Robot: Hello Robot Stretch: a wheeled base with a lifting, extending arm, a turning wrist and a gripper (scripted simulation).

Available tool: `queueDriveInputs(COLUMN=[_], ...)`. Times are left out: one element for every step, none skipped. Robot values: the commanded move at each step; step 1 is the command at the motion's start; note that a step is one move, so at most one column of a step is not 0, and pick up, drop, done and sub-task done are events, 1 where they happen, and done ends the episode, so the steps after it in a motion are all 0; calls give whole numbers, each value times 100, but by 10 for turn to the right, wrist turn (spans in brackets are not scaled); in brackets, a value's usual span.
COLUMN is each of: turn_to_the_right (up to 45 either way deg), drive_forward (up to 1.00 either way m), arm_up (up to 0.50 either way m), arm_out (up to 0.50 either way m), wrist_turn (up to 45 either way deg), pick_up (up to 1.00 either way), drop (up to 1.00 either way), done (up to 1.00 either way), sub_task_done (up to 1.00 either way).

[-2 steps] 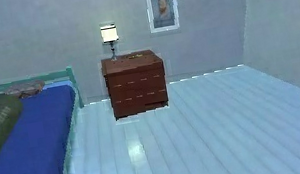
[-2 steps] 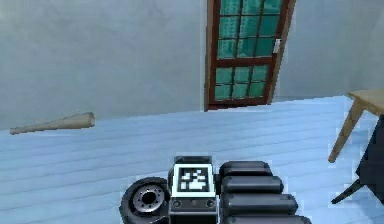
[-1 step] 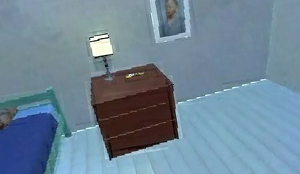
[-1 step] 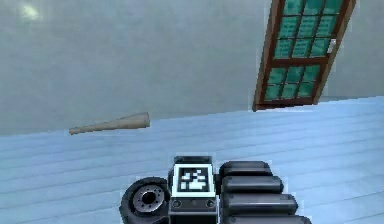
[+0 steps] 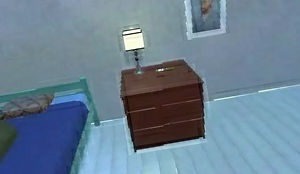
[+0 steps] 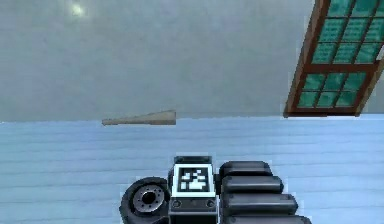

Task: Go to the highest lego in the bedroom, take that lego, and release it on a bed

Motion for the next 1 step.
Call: queueDriveInputs(turn_to_the_right=[0], drive_forward=[100], arm_up=[0], arm_out=[0], wrist_turn=[0], pick_up=[0], drop=[0], done=[0], sub_task_done=[0])
